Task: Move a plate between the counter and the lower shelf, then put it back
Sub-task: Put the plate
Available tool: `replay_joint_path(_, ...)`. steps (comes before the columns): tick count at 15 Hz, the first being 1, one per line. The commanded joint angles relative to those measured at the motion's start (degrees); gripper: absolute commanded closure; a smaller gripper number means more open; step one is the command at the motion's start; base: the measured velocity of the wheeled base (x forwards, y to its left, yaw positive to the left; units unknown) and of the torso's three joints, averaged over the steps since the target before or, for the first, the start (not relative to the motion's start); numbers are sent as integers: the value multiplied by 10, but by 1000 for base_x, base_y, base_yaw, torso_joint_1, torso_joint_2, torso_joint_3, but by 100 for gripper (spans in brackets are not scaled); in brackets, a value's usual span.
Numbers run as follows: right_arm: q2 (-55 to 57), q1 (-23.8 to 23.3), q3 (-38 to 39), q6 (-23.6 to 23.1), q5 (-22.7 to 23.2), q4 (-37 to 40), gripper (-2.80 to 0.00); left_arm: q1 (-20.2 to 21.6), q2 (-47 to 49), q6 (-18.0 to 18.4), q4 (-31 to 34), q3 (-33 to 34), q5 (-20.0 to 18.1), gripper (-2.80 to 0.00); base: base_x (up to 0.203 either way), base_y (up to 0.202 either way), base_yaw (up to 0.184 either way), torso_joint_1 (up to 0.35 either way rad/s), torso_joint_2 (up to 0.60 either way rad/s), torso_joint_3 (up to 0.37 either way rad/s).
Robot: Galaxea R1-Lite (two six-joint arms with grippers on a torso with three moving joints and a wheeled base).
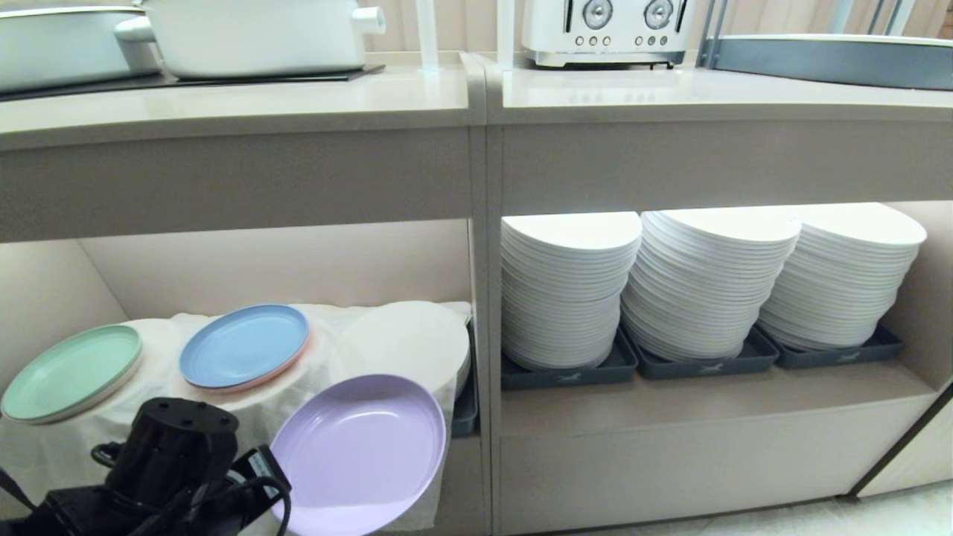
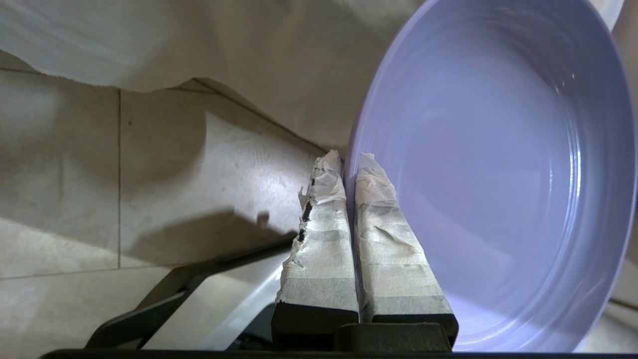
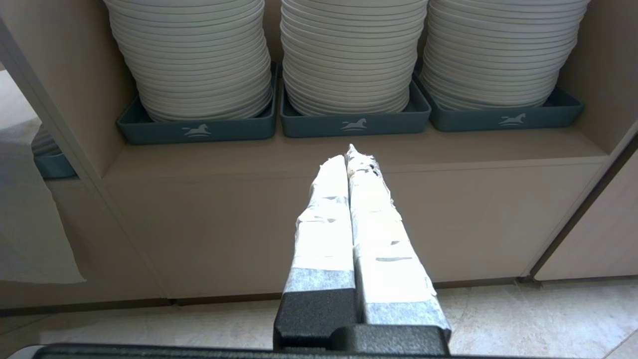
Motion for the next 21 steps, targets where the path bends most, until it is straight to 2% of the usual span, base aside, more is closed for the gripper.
replay_joint_path(1, 0, 0, 0, 0, 0, 0, 0, -13, -24, -3, 13, 2, 1, 0, 0, 0, 0, 0, 0, 0)
replay_joint_path(6, 0, -1, 0, 0, 0, 0, 0, -16, -28, 18, 15, 3, -1, 0, 0, 0, 0, 0, 0, 0)
replay_joint_path(9, 0, 0, 0, 0, 1, 0, 0, -31, -30, 27, 14, 33, -1, 0, 0, 0, 0, 0, 0, 0)
replay_joint_path(11, 0, -1, 0, 0, 0, 0, 0, -49, -41, 23, 12, 50, -1, 0, 0, 0, 0, 0, 0, 0)
replay_joint_path(21, 0, 0, 0, 0, 0, 0, 0, -53, -91, 23, 12, 103, -2, 0, 0, 0, 0, 0, 0, 0)
